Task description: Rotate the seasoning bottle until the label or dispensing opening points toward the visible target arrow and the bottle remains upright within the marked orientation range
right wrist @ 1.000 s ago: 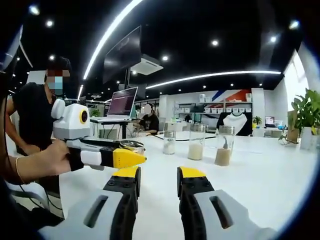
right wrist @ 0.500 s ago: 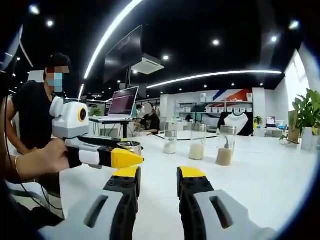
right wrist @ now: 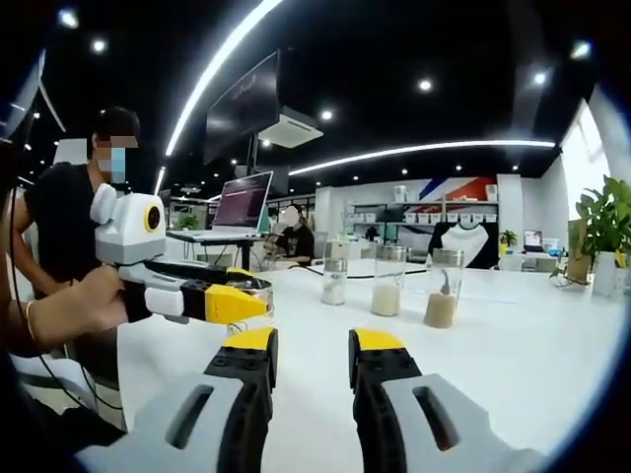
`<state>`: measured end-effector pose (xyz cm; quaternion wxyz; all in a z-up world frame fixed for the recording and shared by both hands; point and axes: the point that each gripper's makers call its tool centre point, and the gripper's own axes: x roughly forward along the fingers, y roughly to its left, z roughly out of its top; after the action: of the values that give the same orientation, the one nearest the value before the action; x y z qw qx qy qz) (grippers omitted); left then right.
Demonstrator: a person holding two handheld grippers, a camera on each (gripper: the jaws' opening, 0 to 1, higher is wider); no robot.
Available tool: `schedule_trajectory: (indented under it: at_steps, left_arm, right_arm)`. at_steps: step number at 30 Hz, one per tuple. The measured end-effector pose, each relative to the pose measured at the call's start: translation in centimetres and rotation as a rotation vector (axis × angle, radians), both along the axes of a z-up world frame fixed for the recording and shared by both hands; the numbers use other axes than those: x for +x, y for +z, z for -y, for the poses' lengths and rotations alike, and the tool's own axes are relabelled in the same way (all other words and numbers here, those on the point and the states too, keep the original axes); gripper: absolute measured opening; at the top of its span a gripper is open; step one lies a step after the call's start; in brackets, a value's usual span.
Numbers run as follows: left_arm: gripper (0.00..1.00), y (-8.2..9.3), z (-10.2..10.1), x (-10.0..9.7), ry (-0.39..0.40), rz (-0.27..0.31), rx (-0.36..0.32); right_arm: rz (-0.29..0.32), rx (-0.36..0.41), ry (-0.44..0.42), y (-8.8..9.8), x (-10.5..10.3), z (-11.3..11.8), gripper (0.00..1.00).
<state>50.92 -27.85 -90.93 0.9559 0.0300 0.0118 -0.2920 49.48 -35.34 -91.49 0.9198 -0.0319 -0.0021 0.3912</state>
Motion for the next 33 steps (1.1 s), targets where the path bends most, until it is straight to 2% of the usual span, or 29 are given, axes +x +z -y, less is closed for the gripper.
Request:
schedule_trajectory:
  at_steps: [8,12,16,23,29,33]
  left_arm:
    - [0.35,-0.1,-0.1,-0.2,-0.006,-0.004,0.015]
    - [0.36,-0.4,-0.5,-0.5,0.000,-0.039,-0.011]
    - [0.36,-0.5,-0.7,-0.7,0.005,-0.043,-0.009]
    - [0.37,-0.6,-2.1,-1.0,0.037,-0.046,-0.013]
    - [0.37,-0.7,-2.2,-1.0,0.041,-0.052,-0.010]
    - [0.37,-1.3,-1.6,-0.8,0.048,-0.072,-0.013]
  right_arm:
    - [-0.001,0.002,-0.006,-0.1,0.0,0.3,0.25]
    - [-0.005,-0.003,-0.014,-0.4,0.1,0.5,0.25]
    - [-0.015,-0.006,-0.013,-0.7,0.2,0.5,0.25]
    - [-0.011,-0.008,-0.017,-0.6,0.3,0.6,0.25]
    - [-0.016,-0.005,-0.017,-0.8,0.3,0.6,0.25]
    - [-0.014,-0.005,-0.016,-0.6,0.3,0.6,0.25]
